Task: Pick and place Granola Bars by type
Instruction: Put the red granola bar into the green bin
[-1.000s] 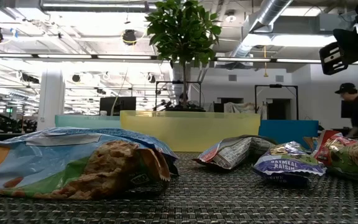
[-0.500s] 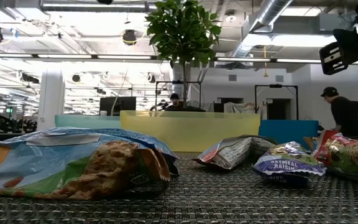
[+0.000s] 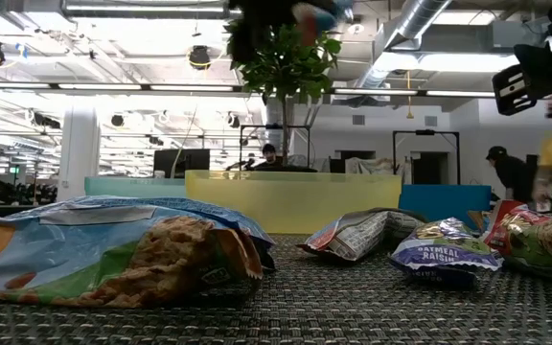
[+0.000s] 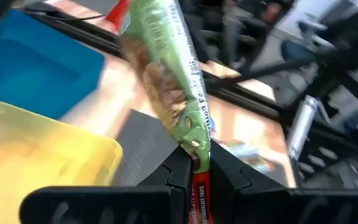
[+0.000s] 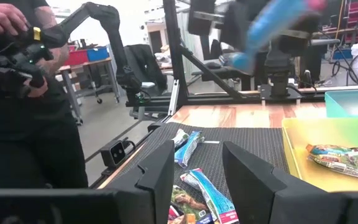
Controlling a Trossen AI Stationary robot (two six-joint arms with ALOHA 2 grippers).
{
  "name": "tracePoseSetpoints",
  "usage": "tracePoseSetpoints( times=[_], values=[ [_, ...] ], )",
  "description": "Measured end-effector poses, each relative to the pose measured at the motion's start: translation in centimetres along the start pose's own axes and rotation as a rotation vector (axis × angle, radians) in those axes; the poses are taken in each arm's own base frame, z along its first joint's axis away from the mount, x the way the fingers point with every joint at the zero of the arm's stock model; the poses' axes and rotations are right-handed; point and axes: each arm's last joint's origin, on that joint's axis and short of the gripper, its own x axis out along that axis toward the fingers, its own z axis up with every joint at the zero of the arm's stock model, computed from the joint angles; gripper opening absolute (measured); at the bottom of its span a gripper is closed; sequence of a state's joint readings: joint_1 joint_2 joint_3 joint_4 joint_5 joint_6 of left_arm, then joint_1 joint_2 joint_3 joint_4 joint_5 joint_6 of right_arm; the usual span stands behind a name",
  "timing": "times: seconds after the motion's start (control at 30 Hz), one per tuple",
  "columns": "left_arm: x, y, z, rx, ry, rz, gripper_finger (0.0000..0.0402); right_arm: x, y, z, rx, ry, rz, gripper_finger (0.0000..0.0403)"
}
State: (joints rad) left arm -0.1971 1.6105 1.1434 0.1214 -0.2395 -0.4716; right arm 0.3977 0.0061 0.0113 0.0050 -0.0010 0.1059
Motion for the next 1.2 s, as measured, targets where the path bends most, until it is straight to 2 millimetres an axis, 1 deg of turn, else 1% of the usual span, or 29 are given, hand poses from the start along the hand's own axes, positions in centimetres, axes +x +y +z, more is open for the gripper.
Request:
tracePoseSetpoints(
  times=[0.17, 0.3, 0.43, 0.63, 0.77, 0.83, 0.93, 1.2],
  values=[
    [2.6, 2.2, 2.7, -0.091, -0.033, 0.091, 0.0023, 0.0, 0.0, 0.0, 0.0, -0.003, 0.0, 0.013],
    [3.5, 4.2, 4.0, -0.126, -0.048, 0.183, 0.0023, 0.0, 0.0, 0.0, 0.0, -0.002, 0.0, 0.013],
    [3.5, 5.6, 4.2, -0.177, -0.042, 0.269, 0.0023, 0.0, 0.0, 0.0, 0.0, -0.002, 0.0, 0.013],
    [3.3, 6.2, 3.7, -0.173, 0.014, 0.319, 0.0023, 0.0, 0.0, 0.0, 0.0, -0.001, 0.0, 0.013],
    [3.1, 6.5, 3.1, -0.209, 0.072, 0.358, 0.0023, 0.0, 0.0, 0.0, 0.0, -0.002, 0.0, 0.013],
    [2.8, 6.7, 2.7, -0.228, 0.106, 0.383, 0.0023, 0.0, 0.0, 0.0, 0.0, -0.002, 0.0, 0.013],
    [1.8, 7.0, 2.0, -0.256, 0.149, 0.43, 0.0023, 0.0, 0.0, 0.0, 0.0, -0.002, 0.001, 0.013],
    [-3.5, 8.2, 1.6, -0.312, 0.152, 0.621, 0.0022, 0.0, 0.0, 0.0, 0.0, -0.002, 0.0, 0.013]
  ],
)
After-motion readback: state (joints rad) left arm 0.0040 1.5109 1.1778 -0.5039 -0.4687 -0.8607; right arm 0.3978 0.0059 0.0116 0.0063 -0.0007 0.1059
